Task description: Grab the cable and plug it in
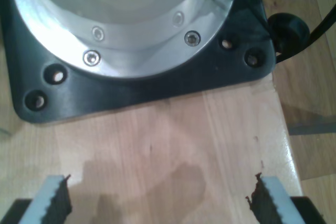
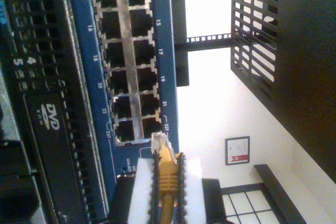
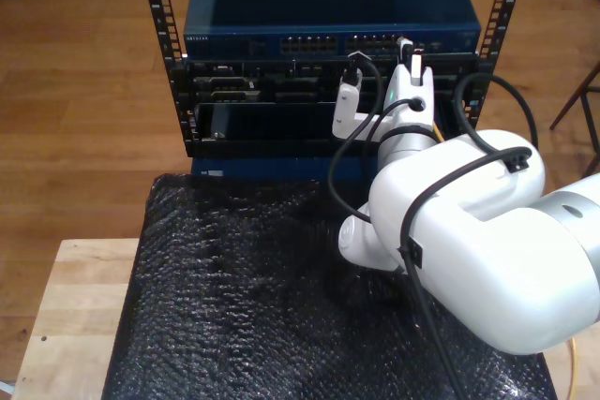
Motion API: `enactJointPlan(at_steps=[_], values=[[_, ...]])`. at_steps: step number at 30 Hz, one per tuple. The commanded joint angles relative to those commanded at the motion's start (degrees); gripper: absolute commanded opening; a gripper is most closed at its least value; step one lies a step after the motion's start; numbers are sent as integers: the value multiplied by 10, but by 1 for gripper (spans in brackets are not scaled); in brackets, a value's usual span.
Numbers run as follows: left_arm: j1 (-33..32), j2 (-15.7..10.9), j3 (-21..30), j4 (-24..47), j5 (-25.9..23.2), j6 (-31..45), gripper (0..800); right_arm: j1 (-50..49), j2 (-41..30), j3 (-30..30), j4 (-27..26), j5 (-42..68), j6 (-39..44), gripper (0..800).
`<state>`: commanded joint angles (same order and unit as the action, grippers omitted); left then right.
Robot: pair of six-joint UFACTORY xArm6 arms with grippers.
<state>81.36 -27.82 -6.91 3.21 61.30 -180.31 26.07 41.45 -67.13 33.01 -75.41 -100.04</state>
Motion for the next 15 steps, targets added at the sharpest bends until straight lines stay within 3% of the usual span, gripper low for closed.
enactJointPlan(at_steps=[15], values=[[0,0,0,0,0,0,800,-2,2,-11,-11,0,0,0]])
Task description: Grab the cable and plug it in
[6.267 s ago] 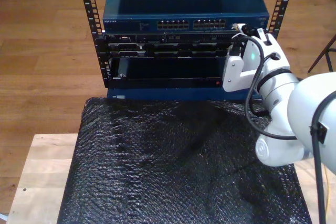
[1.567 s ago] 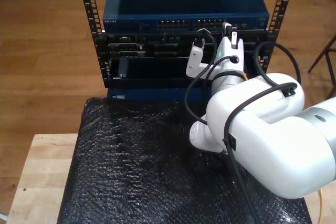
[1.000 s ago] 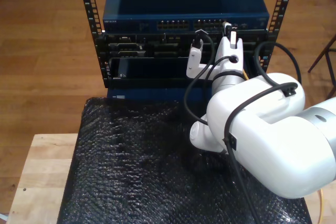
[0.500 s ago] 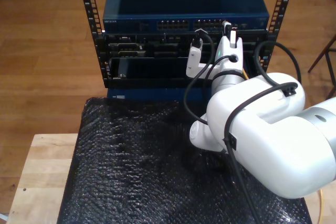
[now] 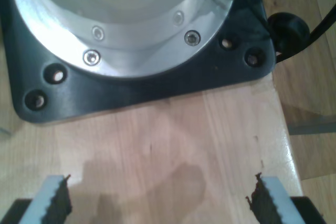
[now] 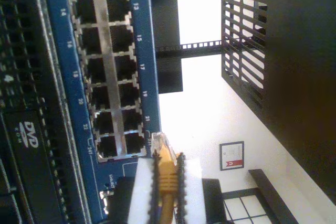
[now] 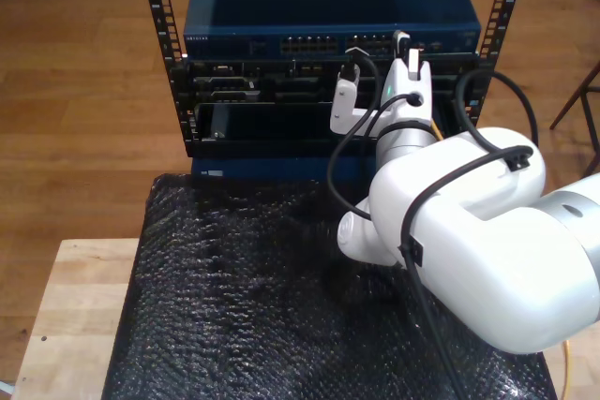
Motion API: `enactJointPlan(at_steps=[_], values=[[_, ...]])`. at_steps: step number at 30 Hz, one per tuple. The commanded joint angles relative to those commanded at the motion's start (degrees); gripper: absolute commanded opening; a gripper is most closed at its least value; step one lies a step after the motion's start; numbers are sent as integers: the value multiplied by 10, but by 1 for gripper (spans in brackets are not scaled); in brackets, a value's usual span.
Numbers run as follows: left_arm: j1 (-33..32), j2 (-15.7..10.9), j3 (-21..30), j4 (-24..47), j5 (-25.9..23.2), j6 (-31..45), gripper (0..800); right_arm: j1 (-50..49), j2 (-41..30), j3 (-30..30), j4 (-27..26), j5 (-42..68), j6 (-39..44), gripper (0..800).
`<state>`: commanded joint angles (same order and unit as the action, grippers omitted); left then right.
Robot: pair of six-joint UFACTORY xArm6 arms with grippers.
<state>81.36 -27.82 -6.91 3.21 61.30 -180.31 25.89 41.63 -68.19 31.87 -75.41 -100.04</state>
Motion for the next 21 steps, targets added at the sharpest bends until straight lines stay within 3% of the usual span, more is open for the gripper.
enactJointPlan(at_steps=[21], values=[[0,0,0,0,0,0,800,0,4,4,0,1,0,0]])
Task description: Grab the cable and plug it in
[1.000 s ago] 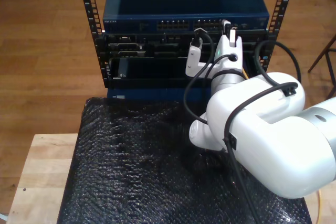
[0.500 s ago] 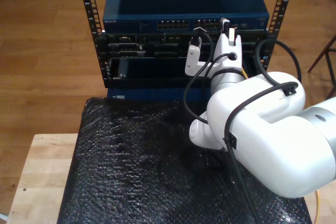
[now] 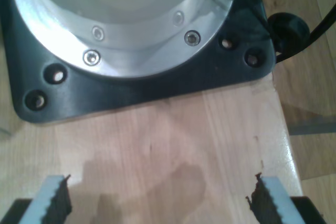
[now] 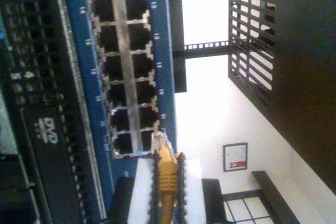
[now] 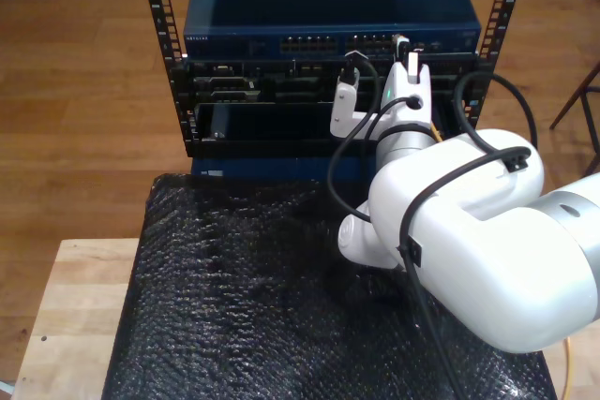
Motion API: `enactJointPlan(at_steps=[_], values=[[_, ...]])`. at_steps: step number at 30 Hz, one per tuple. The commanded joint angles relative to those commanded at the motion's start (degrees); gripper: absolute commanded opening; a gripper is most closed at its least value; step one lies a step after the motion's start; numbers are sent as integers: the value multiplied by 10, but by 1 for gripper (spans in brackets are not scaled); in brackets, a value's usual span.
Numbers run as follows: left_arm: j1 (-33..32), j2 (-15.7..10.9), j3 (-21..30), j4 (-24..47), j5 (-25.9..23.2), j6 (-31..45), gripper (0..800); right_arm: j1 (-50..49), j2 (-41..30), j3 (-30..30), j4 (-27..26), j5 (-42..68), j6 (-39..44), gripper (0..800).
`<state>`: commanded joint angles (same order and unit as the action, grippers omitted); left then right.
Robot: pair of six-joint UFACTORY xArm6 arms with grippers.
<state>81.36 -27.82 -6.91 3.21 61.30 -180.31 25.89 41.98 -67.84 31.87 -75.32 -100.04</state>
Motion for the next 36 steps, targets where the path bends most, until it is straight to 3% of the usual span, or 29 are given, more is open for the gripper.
enactJointPlan(at_steps=[36], values=[[0,0,0,0,0,0,800,-3,3,-4,1,11,1,0]])
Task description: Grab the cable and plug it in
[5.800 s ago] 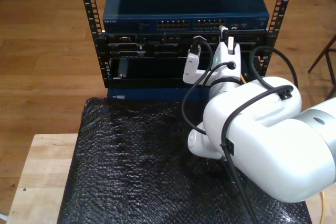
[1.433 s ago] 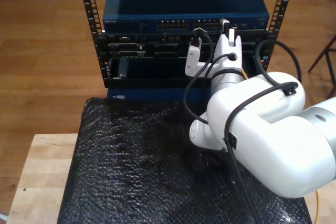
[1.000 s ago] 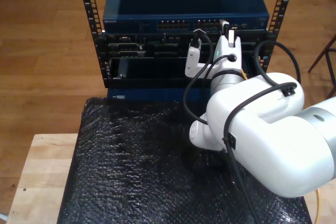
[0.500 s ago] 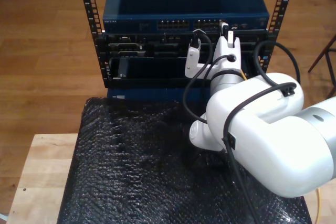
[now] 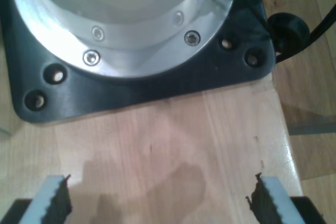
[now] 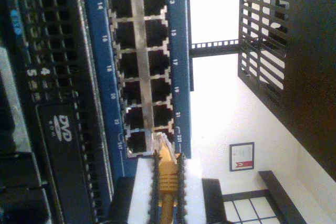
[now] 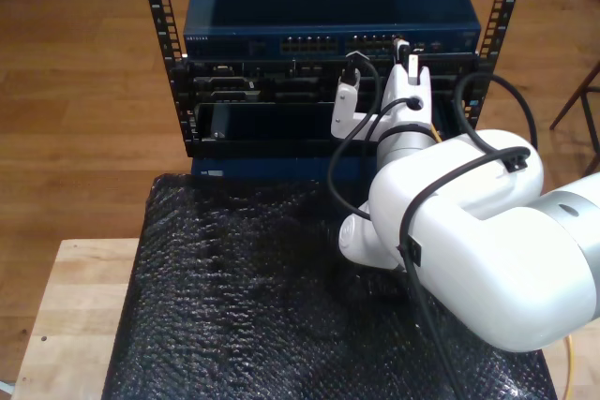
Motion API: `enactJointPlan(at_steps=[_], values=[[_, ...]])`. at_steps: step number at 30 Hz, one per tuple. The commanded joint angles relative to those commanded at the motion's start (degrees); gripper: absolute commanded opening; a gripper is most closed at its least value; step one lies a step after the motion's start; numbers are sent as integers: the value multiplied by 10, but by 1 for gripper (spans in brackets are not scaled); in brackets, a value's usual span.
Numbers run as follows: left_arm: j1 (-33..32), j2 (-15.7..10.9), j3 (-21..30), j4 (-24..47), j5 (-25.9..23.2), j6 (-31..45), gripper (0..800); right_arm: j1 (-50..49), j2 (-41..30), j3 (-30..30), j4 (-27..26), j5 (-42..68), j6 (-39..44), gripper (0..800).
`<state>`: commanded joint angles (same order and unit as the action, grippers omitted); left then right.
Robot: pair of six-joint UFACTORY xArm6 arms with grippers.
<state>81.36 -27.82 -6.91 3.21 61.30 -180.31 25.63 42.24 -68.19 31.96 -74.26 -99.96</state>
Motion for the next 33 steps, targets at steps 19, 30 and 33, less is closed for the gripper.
enactJointPlan(at_steps=[19,30,33], values=[[0,0,1,0,0,0,800,0,-2,-1,-1,1,0,0],[0,0,0,0,0,0,800,2,-1,-13,-1,1,0,0],[0,0,0,0,0,0,800,3,0,-12,-2,1,0,0]])
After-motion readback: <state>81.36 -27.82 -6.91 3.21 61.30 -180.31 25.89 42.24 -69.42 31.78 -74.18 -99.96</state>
